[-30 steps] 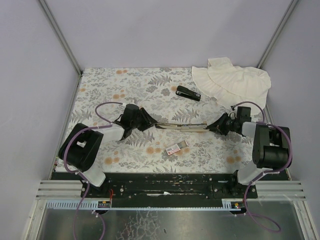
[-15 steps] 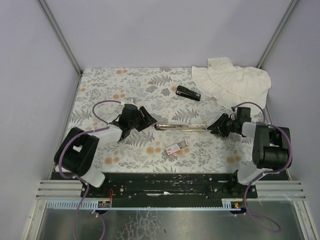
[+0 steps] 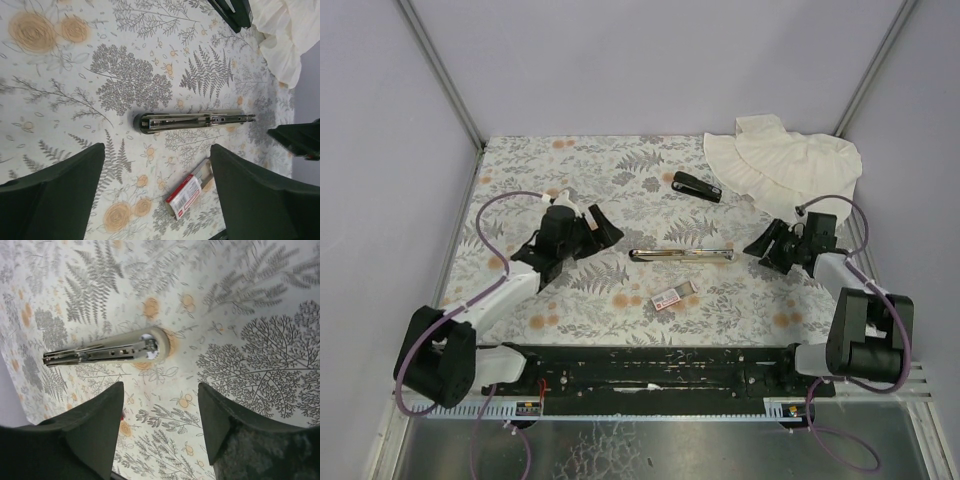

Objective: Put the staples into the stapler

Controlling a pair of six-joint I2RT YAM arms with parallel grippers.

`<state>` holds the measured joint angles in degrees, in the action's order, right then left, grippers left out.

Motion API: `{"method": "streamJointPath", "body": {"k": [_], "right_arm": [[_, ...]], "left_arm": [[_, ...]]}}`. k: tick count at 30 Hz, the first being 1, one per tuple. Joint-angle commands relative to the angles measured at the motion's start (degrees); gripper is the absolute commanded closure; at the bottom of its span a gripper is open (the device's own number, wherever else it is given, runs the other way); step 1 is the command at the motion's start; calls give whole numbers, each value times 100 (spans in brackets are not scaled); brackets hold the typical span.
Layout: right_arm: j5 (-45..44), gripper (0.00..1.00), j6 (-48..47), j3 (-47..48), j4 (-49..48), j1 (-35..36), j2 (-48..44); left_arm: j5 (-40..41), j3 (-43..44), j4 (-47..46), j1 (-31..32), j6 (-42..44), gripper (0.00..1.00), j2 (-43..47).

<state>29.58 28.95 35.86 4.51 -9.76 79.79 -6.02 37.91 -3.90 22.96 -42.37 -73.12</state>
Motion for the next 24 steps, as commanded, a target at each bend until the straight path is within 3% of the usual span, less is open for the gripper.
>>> {"method": "streamJointPath", "body": {"k": [1, 5, 8, 16, 24], "right_arm": [[139, 30, -629, 391, 14, 241, -641], [-1132, 23, -1326, 1158, 354, 1530, -522], [-1203, 20, -1588, 1873, 358, 1847, -13], [-1407, 15, -3005, 4492, 925, 2468, 2003], [-1614, 15, -4089, 7407, 2047, 2642, 4223]], "left_arm": [[-83, 719, 1220, -174, 903, 10, 519], [12, 1731, 2251, -476, 1865, 4, 671], [467, 2098, 2504, -720, 2366, 0, 774], [1616, 1560, 2239, -960, 2826, 0, 1025], [1699, 1489, 2162, -986, 2813, 0, 972]]}}
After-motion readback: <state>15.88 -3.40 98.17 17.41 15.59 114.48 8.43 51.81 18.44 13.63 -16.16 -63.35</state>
